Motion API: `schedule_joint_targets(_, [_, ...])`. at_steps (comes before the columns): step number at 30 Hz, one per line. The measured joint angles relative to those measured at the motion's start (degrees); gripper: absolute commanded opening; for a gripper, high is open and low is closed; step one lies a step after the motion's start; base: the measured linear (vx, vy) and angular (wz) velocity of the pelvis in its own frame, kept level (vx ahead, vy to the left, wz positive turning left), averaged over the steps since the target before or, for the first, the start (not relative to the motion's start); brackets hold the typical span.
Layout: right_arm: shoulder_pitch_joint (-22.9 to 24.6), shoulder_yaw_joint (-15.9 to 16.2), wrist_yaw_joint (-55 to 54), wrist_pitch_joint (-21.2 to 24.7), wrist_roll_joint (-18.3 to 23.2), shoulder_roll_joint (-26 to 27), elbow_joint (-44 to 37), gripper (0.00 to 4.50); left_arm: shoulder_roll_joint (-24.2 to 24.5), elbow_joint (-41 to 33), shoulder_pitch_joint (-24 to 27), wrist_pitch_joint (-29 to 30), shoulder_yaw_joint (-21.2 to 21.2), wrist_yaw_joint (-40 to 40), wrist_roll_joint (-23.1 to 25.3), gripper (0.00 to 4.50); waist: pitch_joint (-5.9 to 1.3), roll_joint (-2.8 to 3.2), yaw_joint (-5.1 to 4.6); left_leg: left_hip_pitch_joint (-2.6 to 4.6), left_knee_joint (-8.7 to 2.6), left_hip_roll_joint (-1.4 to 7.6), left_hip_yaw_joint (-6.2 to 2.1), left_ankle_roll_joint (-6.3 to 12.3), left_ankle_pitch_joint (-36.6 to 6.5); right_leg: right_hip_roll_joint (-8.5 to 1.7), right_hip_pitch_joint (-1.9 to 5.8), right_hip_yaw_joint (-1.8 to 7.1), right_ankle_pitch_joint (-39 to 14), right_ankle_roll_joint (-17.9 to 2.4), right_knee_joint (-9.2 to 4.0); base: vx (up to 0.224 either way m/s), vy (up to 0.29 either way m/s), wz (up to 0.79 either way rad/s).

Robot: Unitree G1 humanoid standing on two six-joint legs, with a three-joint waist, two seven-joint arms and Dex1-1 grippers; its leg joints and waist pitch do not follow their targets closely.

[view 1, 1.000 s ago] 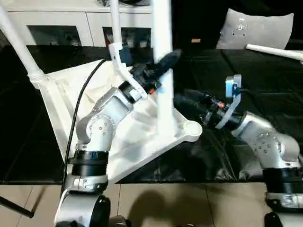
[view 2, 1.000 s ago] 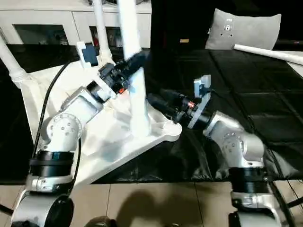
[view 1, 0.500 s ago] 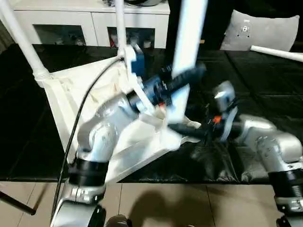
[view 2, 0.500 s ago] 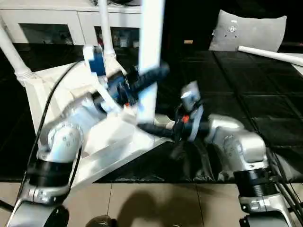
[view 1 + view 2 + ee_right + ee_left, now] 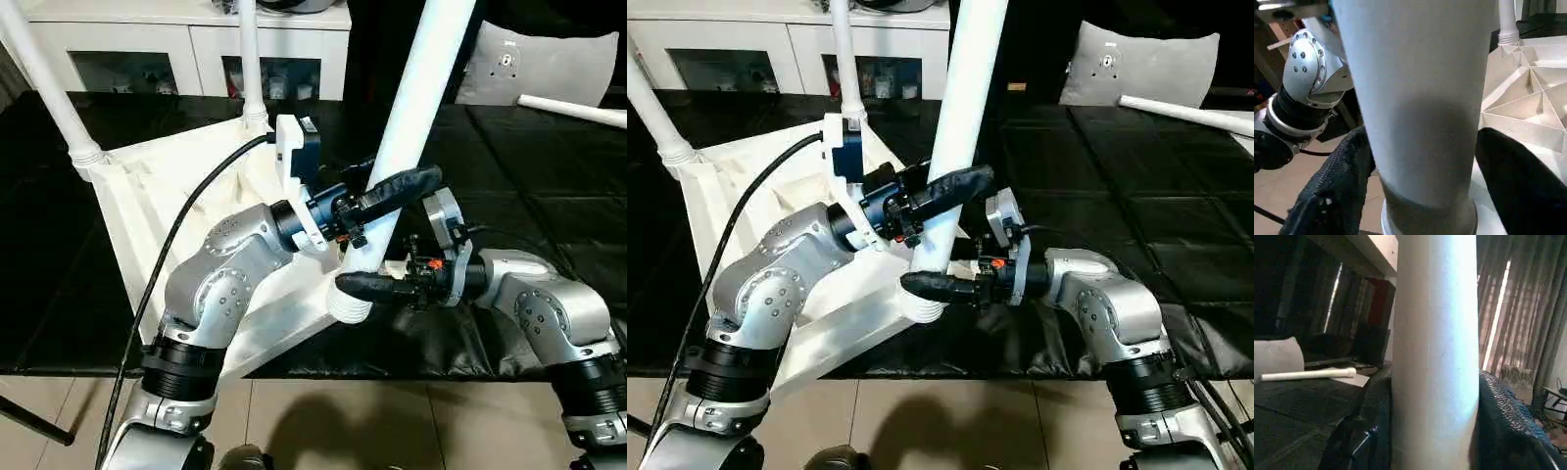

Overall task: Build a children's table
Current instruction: Pick table leg

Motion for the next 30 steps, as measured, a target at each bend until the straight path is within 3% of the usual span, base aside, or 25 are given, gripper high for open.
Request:
schedule_joint_targets(5, [0.0, 0.0, 0.0, 0.0, 0.0, 0.9, 0.0, 3.05, -0.4, 0.0, 0.3, -0.5, -0.3, 0.0, 0.4, 1.82, 0.00, 0.00, 0.00, 0.01, 0.00, 0.00, 0.00, 0.00, 0.0, 0.00, 0.00, 0.00, 0.0, 0.0, 0.01, 0.000, 0.000, 0.00])
schedule_joint_targets(7, [0.0, 0.0, -0.1, 0.3, 0.1, 1.0, 0.0, 3.40, -0.5, 0.0, 0.3, -0.7, -0.3, 0.0, 0.4, 1.82, 0.00, 0.00, -0.01, 0.01, 0.01, 0.00, 0.00, 0.00, 0.0, 0.00, 0.00, 0.00, 0.0, 0.0, 0.01, 0.000, 0.000, 0.00])
schedule_joint_targets(16, [0.0, 0.0, -0.2, 1.0, -0.2, 1.0, 0.4, 3.84, -0.4, 0.0, 0.5, -0.8, -0.3, 0.1, 0.8, 1.82, 0.00, 0.00, 0.00, 0.01, 0.01, 0.00, 0.00, 0.00, 0.0, 0.00, 0.00, 0.00, 0.0, 0.0, 0.01, 0.000, 0.000, 0.00])
schedule_joint_targets(18, [0.0, 0.0, -0.2, 1.2, -0.1, 1.1, 0.4, 3.52, -0.4, 0.0, 0.5, -0.8, -0.3, 0.1, 0.8, 1.82, 0.00, 0.00, 0.00, 0.01, 0.01, 0.00, 0.00, 0.00, 0.0, 0.00, 0.00, 0.00, 0.0, 0.0, 0.02, 0.000, 0.000, 0.00])
schedule_joint_targets(21, [0.0, -0.1, -0.3, 1.2, 0.0, 1.4, 0.4, 3.42, -0.3, 0.0, 0.5, -0.8, -0.5, 0.0, 0.8, 1.82, -0.01, 0.01, 0.00, 0.01, 0.02, 0.00, 0.00, 0.00, 0.0, 0.00, 0.01, 0.00, 0.0, 0.0, 0.03, 0.000, 0.000, 0.00])
schedule_joint_targets(23, [0.0, -0.2, -0.2, 1.6, 0.3, 1.7, 0.4, 3.07, -0.2, 0.0, 0.5, -0.8, -0.6, 0.0, 0.8, 1.82, -0.01, 0.01, 0.00, 0.02, 0.02, 0.00, 0.00, 0.00, 0.0, 0.00, 0.01, 0.00, 0.0, 0.0, 0.03, 0.000, 0.000, 0.00])
schedule_joint_targets(30, [0.0, -0.2, -0.3, 2.4, 1.3, 1.7, 0.4, 2.57, -0.1, 0.0, 0.5, -0.8, -0.7, -0.3, 0.8, 1.82, -0.01, 0.02, 0.00, 0.02, 0.02, 0.00, 0.00, 0.00, 0.0, 0.00, 0.01, 0.00, 0.0, 0.0, 0.04, 0.000, 0.000, 0.00])
